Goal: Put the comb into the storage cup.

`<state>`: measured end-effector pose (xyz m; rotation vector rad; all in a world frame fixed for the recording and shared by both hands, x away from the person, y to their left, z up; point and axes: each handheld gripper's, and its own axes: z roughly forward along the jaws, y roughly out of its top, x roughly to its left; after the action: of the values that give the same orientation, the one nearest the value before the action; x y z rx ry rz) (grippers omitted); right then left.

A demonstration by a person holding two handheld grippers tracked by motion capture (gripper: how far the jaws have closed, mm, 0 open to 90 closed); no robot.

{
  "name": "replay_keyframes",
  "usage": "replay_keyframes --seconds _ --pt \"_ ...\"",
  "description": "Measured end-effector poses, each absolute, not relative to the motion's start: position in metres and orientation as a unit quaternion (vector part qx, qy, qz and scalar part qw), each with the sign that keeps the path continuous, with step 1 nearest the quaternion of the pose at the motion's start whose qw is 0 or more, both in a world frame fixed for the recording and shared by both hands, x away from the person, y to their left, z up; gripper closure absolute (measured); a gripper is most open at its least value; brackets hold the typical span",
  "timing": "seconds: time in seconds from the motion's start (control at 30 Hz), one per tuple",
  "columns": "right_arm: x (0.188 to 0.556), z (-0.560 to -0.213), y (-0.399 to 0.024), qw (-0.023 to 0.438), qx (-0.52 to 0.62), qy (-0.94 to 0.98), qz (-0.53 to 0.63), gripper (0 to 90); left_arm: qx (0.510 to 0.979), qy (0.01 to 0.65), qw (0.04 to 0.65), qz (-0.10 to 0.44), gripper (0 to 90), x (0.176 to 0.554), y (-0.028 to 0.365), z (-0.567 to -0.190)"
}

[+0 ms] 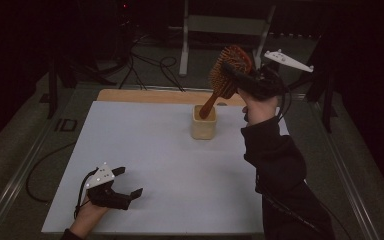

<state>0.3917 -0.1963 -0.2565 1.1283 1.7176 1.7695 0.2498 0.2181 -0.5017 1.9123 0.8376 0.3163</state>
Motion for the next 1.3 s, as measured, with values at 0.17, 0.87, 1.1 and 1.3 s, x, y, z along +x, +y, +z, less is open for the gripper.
replay_keyframes --seconds 0.17,0.87,1.1,1.3 --pt "0.404 -0.255 -0.201 0.224 0.415 0.612 0.635 51.2 0.786 0.344 0.495 0.133 0.0 0.25 0.219 -0.502" --pt "0.454 -0.301 -0.192 0.236 0.437 0.618 0.609 51.1 0.788 0.334 0.499 0.136 0.0 0.247 0.218 -0.502" --pt "0.461 -0.316 -0.187 0.232 0.441 0.625 0.601 51.1 0.788 0.334 0.498 0.138 0.0 0.247 0.218 -0.502" --pt "0.466 -0.327 -0.185 0.222 0.445 0.626 0.601 51.1 0.79 0.33 0.5 0.134 0.0 0.246 0.217 -0.502"
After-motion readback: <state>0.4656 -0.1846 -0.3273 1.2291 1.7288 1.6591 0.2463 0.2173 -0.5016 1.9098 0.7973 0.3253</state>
